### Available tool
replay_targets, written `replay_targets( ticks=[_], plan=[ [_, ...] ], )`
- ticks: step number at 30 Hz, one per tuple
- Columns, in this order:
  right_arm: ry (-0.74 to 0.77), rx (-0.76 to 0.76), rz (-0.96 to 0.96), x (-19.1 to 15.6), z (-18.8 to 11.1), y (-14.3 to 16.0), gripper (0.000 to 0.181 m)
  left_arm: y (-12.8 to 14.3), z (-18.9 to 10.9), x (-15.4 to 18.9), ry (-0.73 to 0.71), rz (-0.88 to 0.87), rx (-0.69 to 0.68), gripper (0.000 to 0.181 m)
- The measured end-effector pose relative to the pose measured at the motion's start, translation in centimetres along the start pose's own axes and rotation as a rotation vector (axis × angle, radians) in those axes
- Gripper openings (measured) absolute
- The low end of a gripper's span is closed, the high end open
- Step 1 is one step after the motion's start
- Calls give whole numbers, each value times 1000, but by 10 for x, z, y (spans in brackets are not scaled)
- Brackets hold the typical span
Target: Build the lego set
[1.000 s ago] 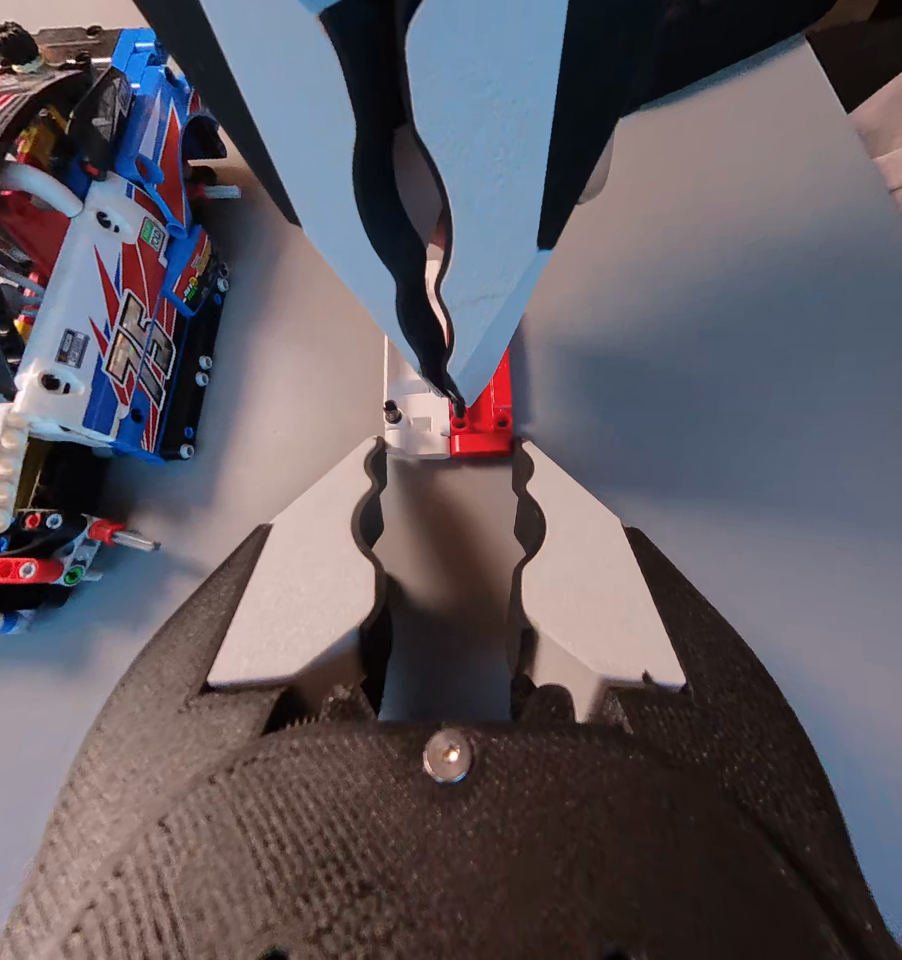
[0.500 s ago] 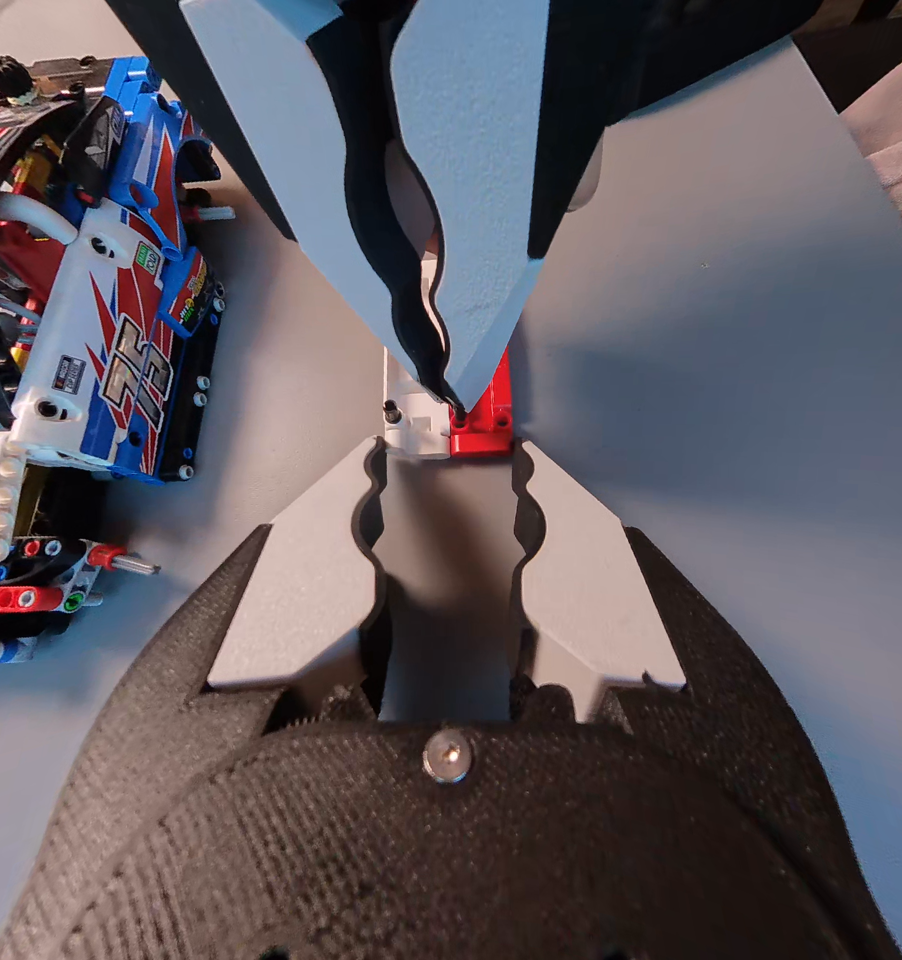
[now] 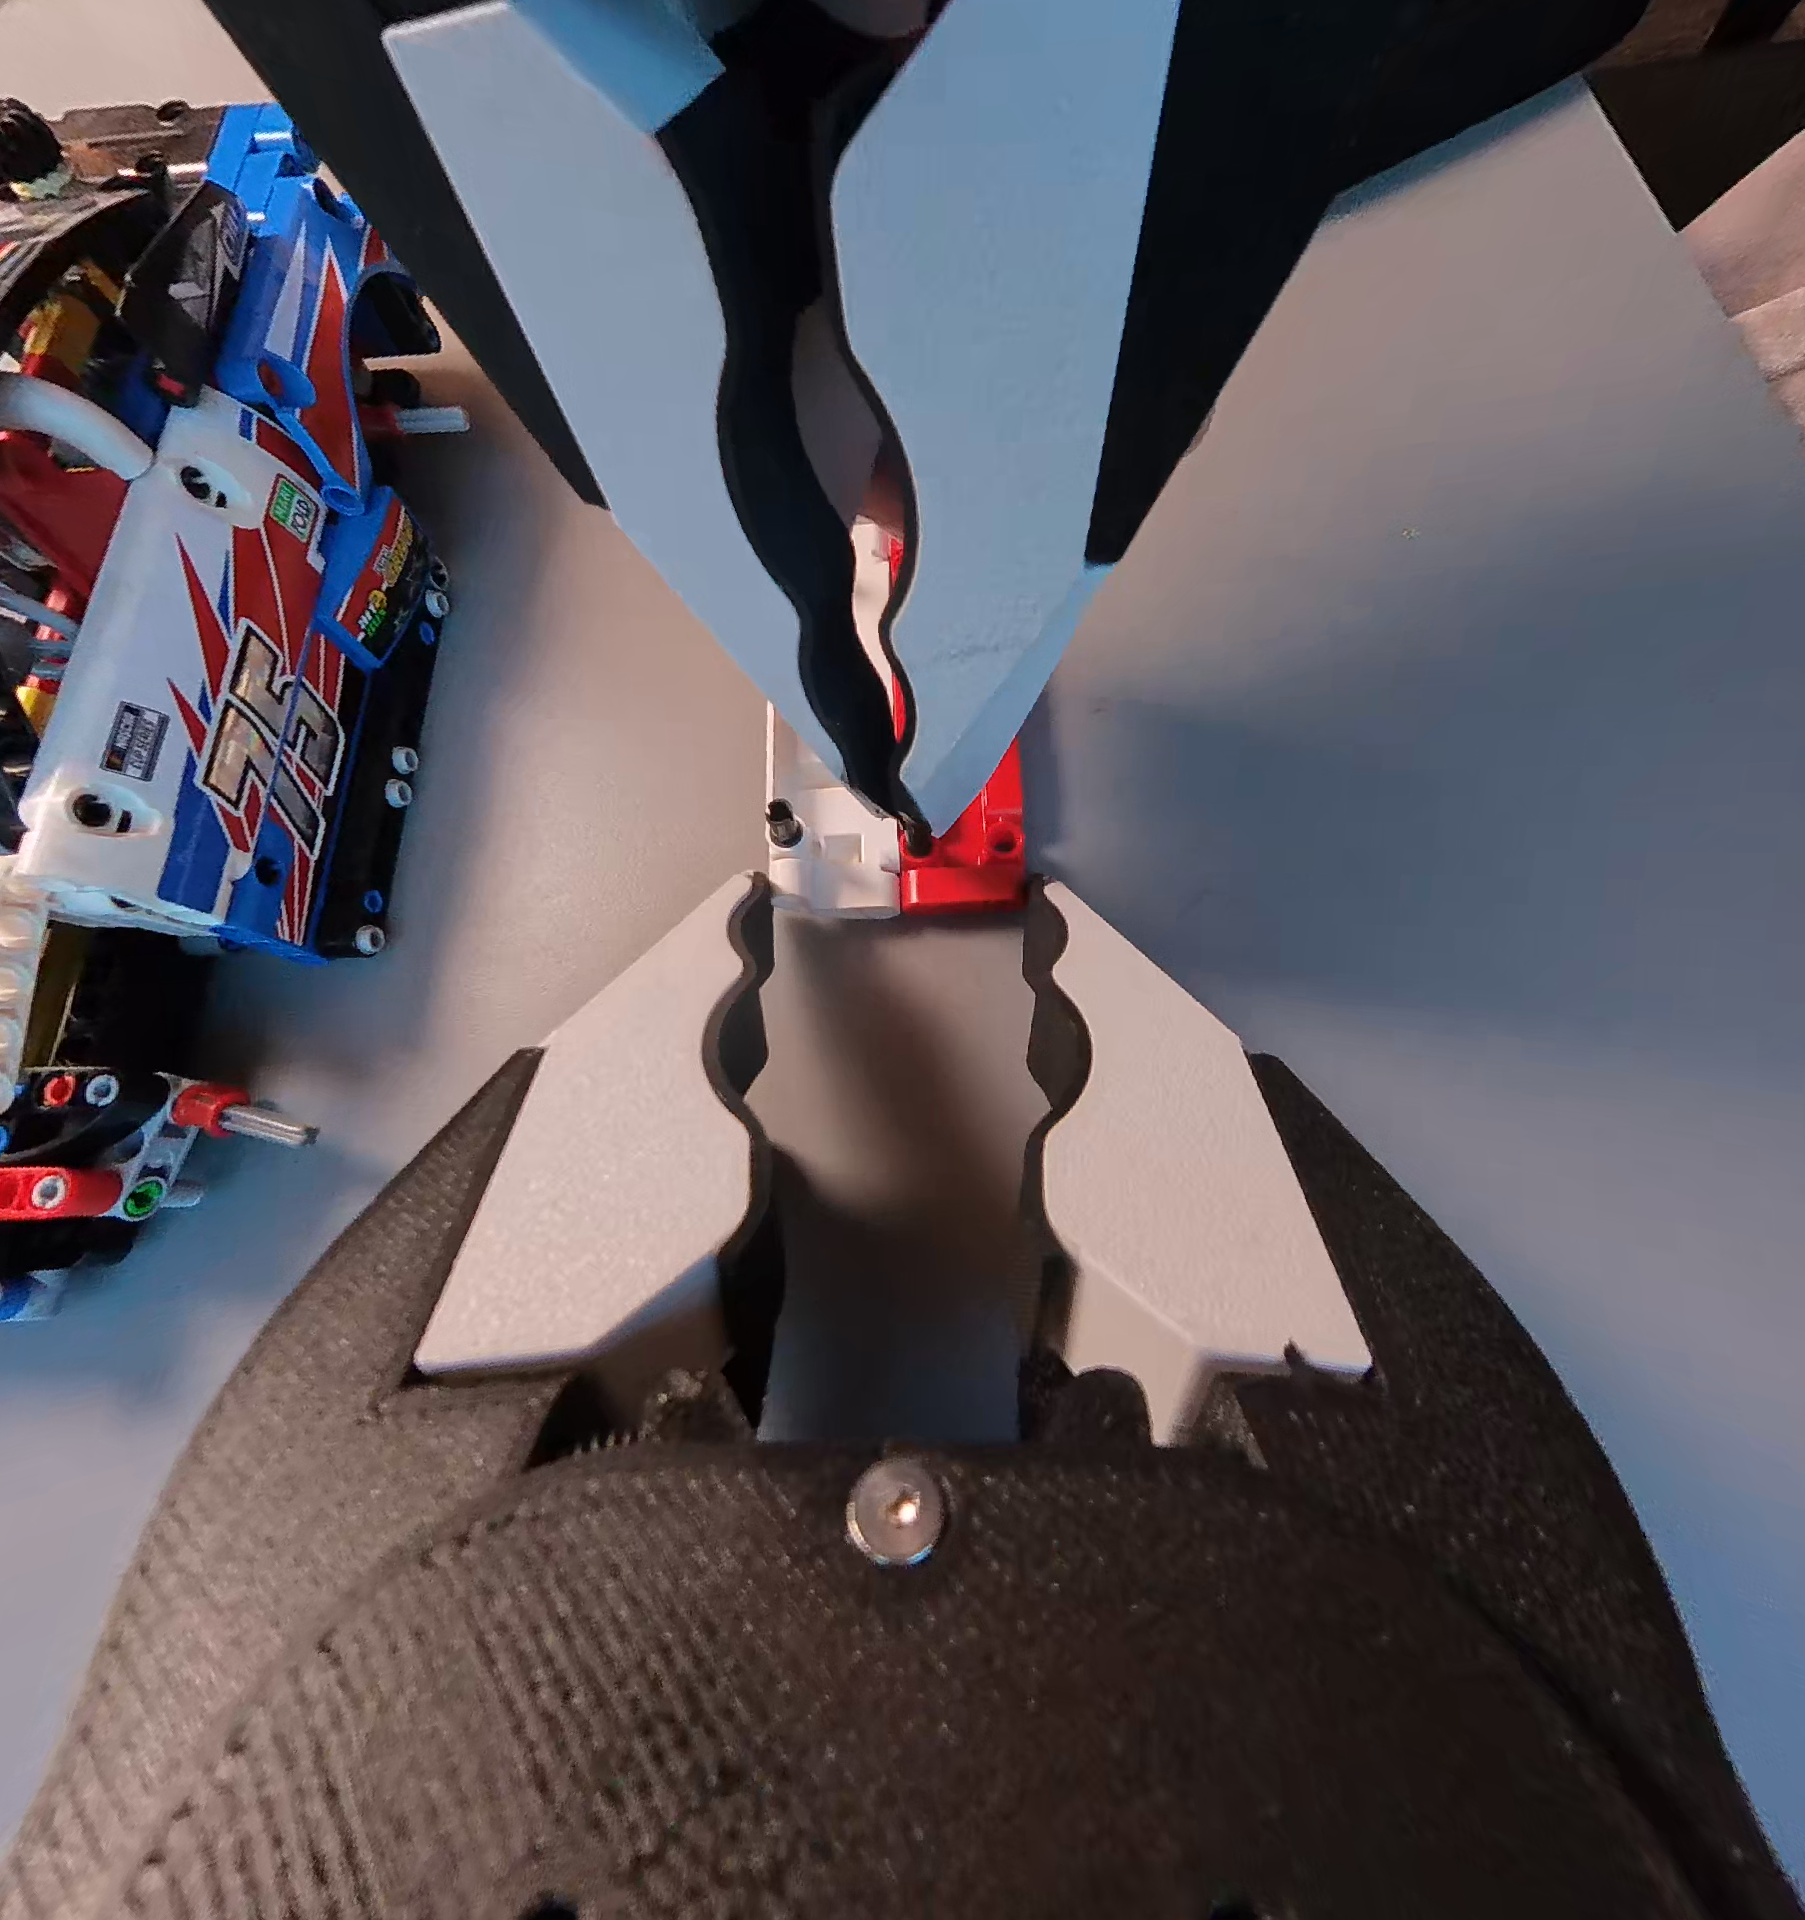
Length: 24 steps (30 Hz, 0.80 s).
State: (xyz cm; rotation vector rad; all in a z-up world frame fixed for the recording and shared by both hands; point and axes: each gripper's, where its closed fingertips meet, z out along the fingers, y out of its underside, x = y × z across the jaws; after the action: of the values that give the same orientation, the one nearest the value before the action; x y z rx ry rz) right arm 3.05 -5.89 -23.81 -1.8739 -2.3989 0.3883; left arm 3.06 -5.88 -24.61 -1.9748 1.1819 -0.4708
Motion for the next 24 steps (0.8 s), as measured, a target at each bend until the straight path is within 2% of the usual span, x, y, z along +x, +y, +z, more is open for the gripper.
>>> replay_targets(
  ticks=[16, 19, 24],
  plan=[
    [-16, -73, -24, 0, 7, 0, 1, 0, 0, 0, -20, 2, -2, 47],
    [-5, -49, -25, -1, 7, 0, 1, 0, 0, 0, -23, 6, 0, 47],
    [21, 87, -91, 0, 7, 0, 1, 0, 0, 0, -22, 3, -1, 47]
  ],
)
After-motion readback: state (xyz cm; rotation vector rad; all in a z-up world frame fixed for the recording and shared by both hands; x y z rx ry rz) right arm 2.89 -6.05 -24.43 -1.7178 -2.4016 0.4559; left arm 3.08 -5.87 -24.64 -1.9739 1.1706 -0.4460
